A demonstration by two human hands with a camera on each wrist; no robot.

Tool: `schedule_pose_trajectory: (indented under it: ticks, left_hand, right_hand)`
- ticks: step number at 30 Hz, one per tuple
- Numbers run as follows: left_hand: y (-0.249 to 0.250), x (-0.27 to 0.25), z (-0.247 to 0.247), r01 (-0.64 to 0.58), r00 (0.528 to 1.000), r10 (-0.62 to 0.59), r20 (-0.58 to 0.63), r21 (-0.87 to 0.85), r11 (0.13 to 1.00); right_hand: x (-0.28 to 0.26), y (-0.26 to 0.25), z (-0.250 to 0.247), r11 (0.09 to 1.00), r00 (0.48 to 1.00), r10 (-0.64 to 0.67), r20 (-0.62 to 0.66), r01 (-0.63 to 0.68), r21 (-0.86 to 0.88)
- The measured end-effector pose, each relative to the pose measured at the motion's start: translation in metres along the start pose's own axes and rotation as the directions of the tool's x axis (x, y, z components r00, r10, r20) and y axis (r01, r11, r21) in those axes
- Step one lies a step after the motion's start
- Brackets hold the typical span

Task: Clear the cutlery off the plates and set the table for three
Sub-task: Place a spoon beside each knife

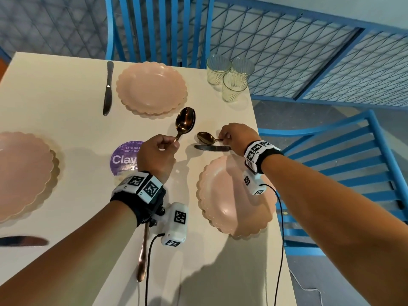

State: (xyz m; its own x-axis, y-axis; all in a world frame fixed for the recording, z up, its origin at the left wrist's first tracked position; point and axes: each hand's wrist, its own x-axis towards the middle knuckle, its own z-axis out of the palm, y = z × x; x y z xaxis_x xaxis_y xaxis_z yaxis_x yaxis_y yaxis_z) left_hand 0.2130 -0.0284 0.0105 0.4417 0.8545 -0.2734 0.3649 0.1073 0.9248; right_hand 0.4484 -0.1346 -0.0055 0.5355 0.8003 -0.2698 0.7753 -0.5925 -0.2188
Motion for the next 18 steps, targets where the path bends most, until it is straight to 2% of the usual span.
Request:
schedule_pose_trajectory:
  ticks: [6, 10, 12, 14, 15, 16, 18]
  left_hand:
    - [0.001, 0.000, 0.000, 0.026, 1.000, -0.026, -0.012, -0.013, 1.000]
    - [0.002, -0.002, -0.001, 0.028, 0.999, -0.029, -0.035, -0.021, 0.999]
    - [0.003, -0.003, -0.005, 0.024, 0.998, -0.024, -0.051, -0.006, 1.000]
    - [0.006, -0.005, -0.011, 0.003, 0.998, -0.002, -0.058, 0.021, 1.000]
    - [0.008, -0.007, -0.016, -0.020, 0.998, 0.023, -0.061, 0.037, 0.999]
    - [0.012, -0.010, -0.021, -0.044, 0.997, 0.047, -0.059, 0.051, 0.998]
    - [0.019, -0.015, -0.031, -0.078, 0.996, 0.081, -0.046, 0.063, 0.995]
  right_hand:
    - [-0.002, 0.001, 0.001, 0.999, 1.000, 0.007, 0.006, -0.007, 0.036]
    - [-0.010, 0.005, -0.009, 0.991, 0.999, 0.031, -0.034, -0.026, 0.128]
    - [-0.020, 0.013, -0.025, 0.975, 0.979, 0.105, -0.173, -0.067, 0.212]
    - [-0.042, 0.018, -0.049, 0.940, 0.901, 0.228, -0.370, -0.104, 0.326]
    - [-0.055, 0.015, -0.060, 0.934, 0.851, 0.240, -0.467, -0.072, 0.349]
    - [-0.070, 0.008, -0.068, 0.944, 0.817, 0.193, -0.544, -0.002, 0.331]
    - [-0.096, -0.025, -0.074, 0.949, 0.815, -0.063, -0.576, 0.228, 0.219]
